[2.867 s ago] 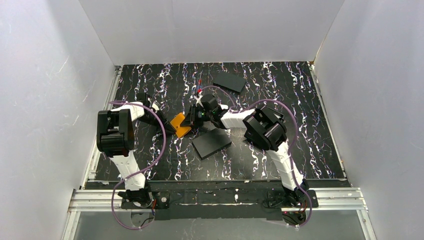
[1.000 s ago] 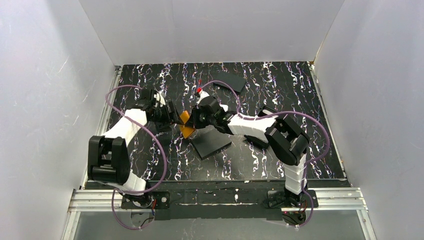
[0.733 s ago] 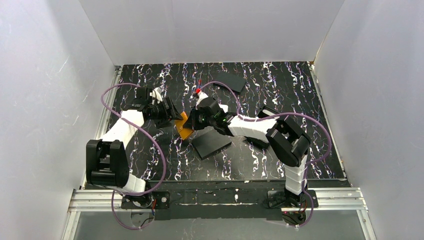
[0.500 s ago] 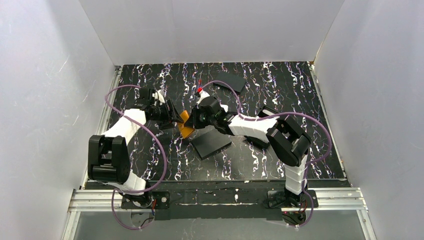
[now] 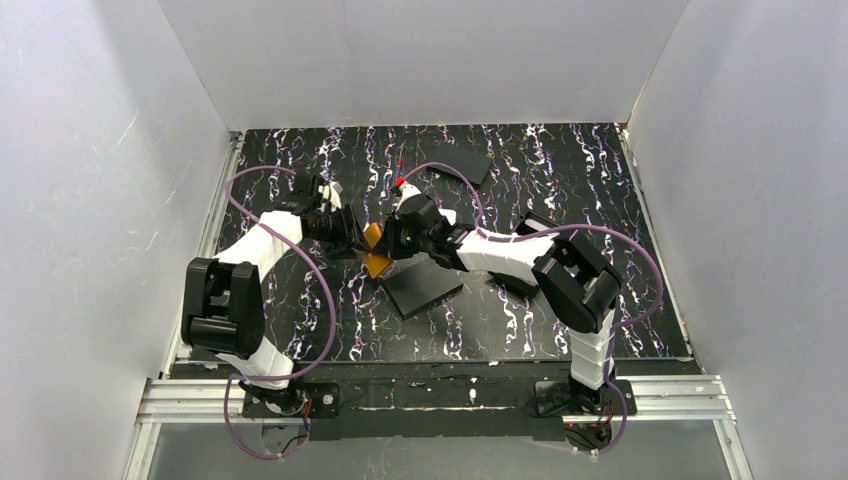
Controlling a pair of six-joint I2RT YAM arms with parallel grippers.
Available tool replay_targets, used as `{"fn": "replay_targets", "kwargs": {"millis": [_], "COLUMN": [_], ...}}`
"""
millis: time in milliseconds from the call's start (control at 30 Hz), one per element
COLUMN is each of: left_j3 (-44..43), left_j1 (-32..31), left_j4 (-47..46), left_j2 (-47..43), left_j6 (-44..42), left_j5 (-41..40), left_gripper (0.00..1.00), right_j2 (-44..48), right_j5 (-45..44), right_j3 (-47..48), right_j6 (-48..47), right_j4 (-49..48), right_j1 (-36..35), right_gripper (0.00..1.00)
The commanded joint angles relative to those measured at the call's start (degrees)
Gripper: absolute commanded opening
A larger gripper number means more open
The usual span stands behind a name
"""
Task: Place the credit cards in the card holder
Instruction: Open the card holder.
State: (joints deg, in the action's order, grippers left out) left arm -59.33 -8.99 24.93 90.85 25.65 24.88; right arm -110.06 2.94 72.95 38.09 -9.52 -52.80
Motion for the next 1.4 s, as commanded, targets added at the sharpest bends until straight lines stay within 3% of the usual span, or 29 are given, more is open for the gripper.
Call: {"fn": "replay_targets", "kwargs": {"millis": [0,200,533,667,900,1000,1100,1367], "left_j3": [-1.8,-2.9,-3.9,-4.0,-4.3,-4.9,-5.3,-4.3], "left_j1": [-1.7,-2.7,-3.5,-3.4,-3.5,-3.5,-3.0,-1.9], "left_j4": [4.1,6.0,7.2,7.3,7.4,8.5,9.6,10.5], "left_j2": [1.1,1.9,3.0,3.7,4.0,4.6,4.5,-3.2], "left_j6": [-2.0,-3.4,-4.2,-4.2,-4.2,-4.2,-4.2,-4.8], "left_j5": [-2.4,-4.6,-5.5,-4.8,-4.6,-6.0,-7.7,-7.2], "left_gripper": [0.44,0.43,0.28,0.21,0.02,0.0,0.0,0.0], "right_j2": [3.6,4.6,8.4,9.3,10.3,11.3,13.0,13.1], "right_j5": [-1.7,-4.3,-11.7,-11.7,-11.7,-11.9,-8.9,11.9], "right_j3": [3.7,4.5,4.8,4.8,4.0,3.0,0.6,-2.3], "right_j6": [-0.7,-2.3,-5.7,-5.4,-4.0,-3.4,-1.4,0.0], "right_j4": [-5.4,-4.6,-3.9,-4.5,-5.0,-5.1,-6.6,-5.5], "right_j1": [-0.5,-0.7,-0.8,-0.8,-0.8,-0.5,1.6,9.1], "right_gripper": [0.01,0.01,0.01,0.01,0.01,0.01,0.01,0.01]}}
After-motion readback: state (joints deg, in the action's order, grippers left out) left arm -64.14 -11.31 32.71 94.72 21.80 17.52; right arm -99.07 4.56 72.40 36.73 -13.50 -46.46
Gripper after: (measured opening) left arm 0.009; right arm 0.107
